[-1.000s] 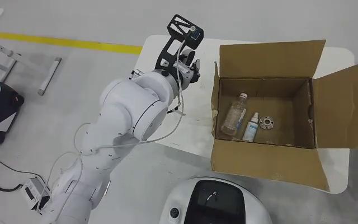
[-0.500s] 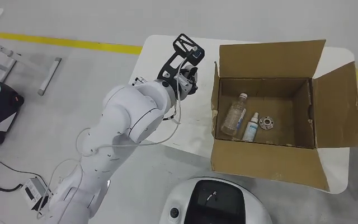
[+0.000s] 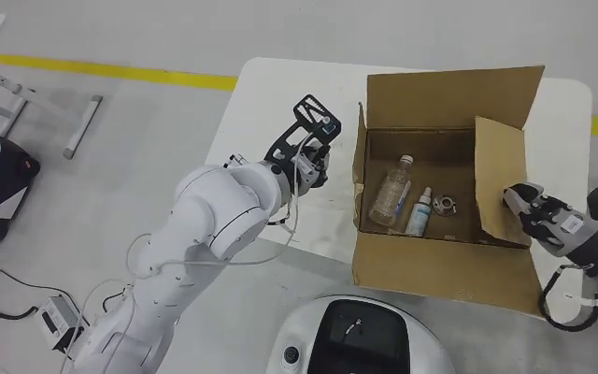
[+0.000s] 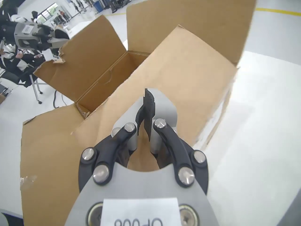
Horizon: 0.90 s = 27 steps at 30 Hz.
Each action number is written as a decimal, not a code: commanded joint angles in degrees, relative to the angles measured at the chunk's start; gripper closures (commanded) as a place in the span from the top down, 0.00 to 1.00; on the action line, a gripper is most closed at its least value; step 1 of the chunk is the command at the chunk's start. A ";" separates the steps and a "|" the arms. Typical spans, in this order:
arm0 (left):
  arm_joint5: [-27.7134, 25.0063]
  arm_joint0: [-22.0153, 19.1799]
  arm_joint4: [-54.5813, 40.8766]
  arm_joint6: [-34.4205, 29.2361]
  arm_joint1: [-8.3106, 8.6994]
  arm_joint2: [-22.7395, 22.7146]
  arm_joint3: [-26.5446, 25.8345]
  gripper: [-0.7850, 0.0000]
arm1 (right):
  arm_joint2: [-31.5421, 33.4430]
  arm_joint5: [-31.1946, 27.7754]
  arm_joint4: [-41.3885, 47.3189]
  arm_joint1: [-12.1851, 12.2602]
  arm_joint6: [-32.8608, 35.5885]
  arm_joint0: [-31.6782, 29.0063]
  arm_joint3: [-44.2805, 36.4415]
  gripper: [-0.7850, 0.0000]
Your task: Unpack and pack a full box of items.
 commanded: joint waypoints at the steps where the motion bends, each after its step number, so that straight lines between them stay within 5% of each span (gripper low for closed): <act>1: -0.22 -0.27 -0.81 0.64 -0.08 0.28 0.44 0.00 | -1.51 0.59 -0.33 -0.10 1.03 0.77 0.66 0.00; 9: -3.12 -2.32 -4.86 1.35 -0.38 2.25 2.51 0.00 | -3.58 2.53 -0.08 -0.28 2.31 3.53 1.83 0.00; 27: -6.27 -14.60 -10.05 7.98 -3.66 17.65 13.59 0.00 | 13.33 6.56 1.65 1.44 -1.57 -1.17 2.39 0.00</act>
